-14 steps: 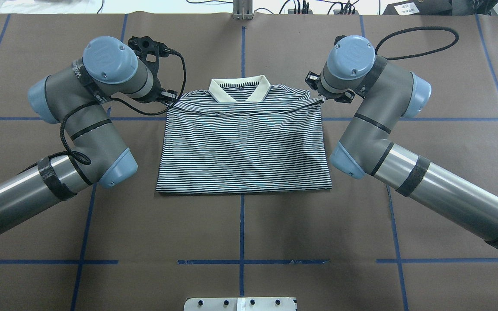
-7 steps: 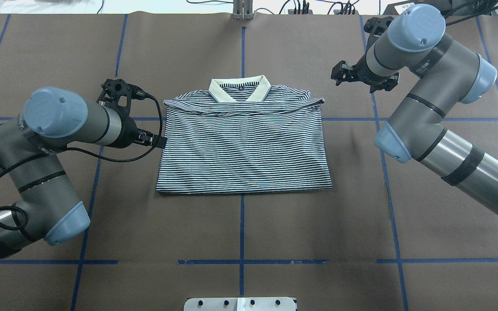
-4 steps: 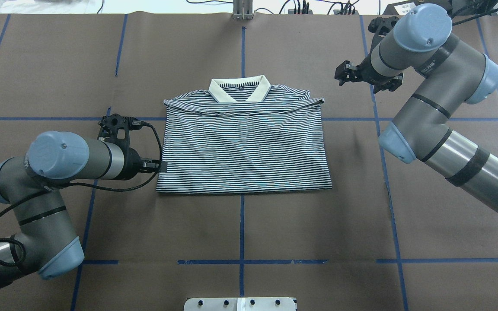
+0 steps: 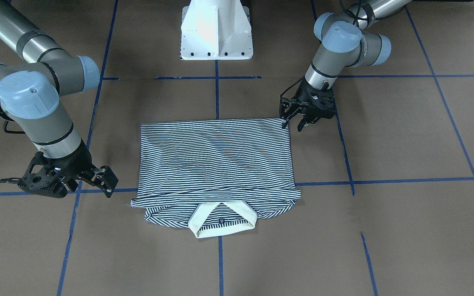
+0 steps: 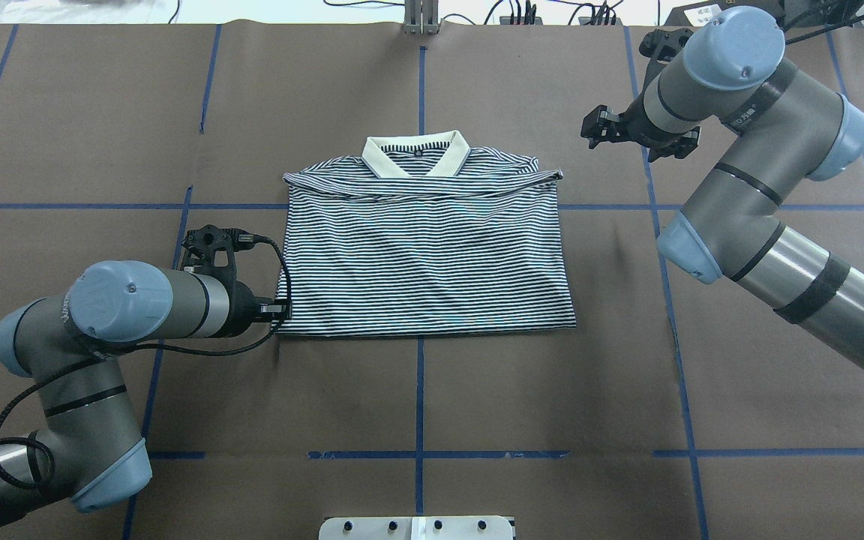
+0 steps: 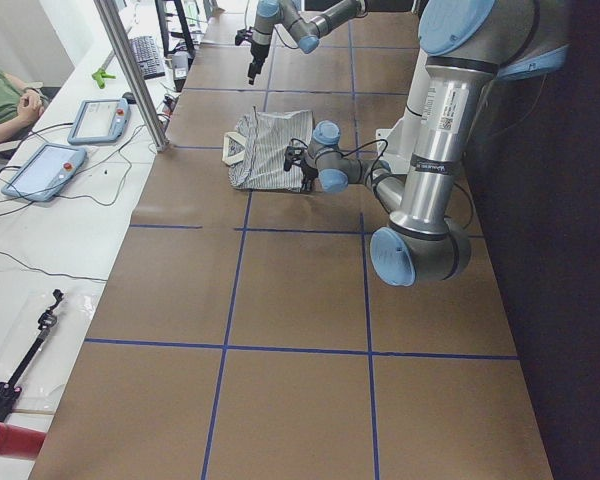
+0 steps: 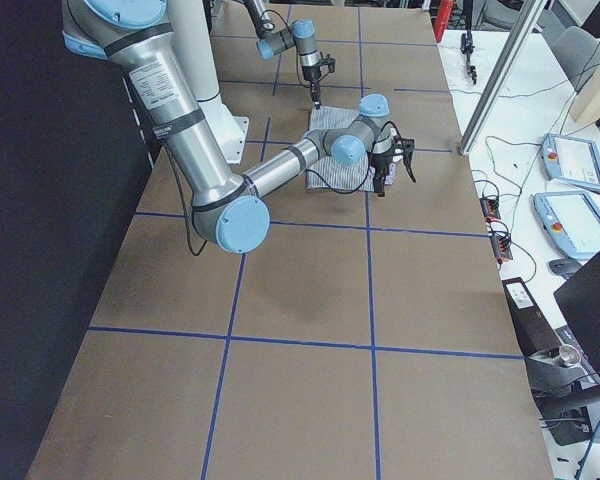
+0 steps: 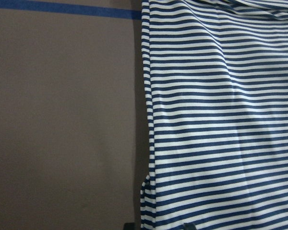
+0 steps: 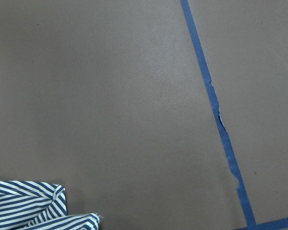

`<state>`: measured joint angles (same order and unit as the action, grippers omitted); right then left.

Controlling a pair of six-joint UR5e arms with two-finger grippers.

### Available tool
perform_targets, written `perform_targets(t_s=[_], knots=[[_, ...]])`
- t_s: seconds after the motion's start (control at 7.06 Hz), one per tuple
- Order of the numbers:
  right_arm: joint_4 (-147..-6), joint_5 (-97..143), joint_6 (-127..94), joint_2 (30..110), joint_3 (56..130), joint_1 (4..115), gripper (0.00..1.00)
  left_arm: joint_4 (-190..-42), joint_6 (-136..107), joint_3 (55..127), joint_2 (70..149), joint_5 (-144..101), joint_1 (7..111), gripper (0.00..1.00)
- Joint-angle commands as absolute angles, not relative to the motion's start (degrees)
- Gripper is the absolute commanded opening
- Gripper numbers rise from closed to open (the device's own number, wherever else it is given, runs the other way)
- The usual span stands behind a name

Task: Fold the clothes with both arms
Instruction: 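Raise the right gripper away while lowering the left gripper to the folded edge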

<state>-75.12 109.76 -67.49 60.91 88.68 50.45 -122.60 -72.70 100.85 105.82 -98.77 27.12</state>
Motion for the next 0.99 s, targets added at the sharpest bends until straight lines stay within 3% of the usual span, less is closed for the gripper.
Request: perform_targets(t_s=[0.0,0.14,0.28,0.43,0.85], knots=[[-75.1,109.7,-67.7,60.9,88.7,50.4,1.0,-122.6,-72.8,100.8,105.8,-98.6,26.3,0.45],[-75.1,109.6,-67.8,60.9,88.7,50.4,1.0,-122.6,-72.8,100.8,105.8,-98.6,26.2,0.41],[-75.1,109.6,-67.9,60.9,88.7,50.4,1.0,-122.6,-72.7,100.8,105.8,-98.6,26.0,0.13],[-75.1,109.6,-67.9,60.9,88.7,50.4,1.0,-122.5,-72.5,100.8,105.8,-98.4,25.9,0.0],[-75.1,109.4,-68.1,61.0,88.7,50.2,1.0,-122.3,-70.8,101.9,104.9,-98.8,26.6,0.0]])
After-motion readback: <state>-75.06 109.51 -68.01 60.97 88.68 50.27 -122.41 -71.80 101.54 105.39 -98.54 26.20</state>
